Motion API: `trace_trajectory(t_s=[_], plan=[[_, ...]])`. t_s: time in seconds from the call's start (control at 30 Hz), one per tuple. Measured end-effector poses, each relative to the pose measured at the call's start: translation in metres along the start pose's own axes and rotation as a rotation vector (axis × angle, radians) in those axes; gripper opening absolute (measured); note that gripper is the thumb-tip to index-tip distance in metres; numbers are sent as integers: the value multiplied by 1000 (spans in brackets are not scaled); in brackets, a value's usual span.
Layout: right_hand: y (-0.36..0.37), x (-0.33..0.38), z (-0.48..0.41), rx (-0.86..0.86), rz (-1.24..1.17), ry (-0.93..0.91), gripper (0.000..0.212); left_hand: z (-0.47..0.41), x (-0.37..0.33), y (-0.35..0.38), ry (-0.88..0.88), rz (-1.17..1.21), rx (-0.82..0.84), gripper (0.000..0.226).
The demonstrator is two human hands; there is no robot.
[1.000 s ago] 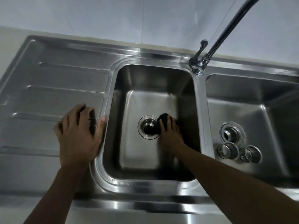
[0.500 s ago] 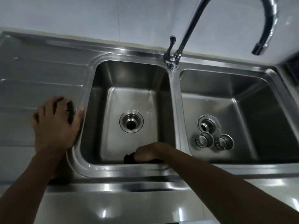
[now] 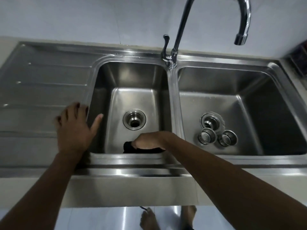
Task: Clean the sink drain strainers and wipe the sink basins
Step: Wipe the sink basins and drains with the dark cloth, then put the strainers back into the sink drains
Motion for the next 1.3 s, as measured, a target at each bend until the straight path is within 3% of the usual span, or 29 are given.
trace_trajectory(t_s=[0.13,0.23,0.37,0.57,0.8,0.93,1.07,1.23,1.3], plan=[[-21,-2,27,-13,-92,-27,21,33,-57,-21,98,32,189,78],[-40,-9,58,-45,-257,-40,11,43,-99,-41,119,60,232,76],[-65,-24,103,-128,-410,-106,33,38,-148,-70,86,103,214,65],[-102,-92,188,-263,-458,-125,14,40,-248,-101,184,133,238,64],[-153,-251,318,-518,-451,-38,27,82,-451,-105,435,323,345,76],[-179,-351,380,-746,-245,115,29,110,-568,-103,545,407,346,73],[-183,-438,414,-868,-165,270,18,133,-653,-91,606,389,402,80],[-164,-511,422,-976,34,392,42,156,-700,-63,669,342,465,79],[-144,-531,410,-875,144,441,55,161,-708,-56,662,327,475,81]])
Point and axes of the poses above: each hand's wrist, its own z-axis away from the middle knuckle, its own y-axis out of the palm, x = y × z, the point moved 3 cm from there along -z, towards the middle knuckle, and after that the axes turned 2 degrees about -z, right-handed, at the moved point
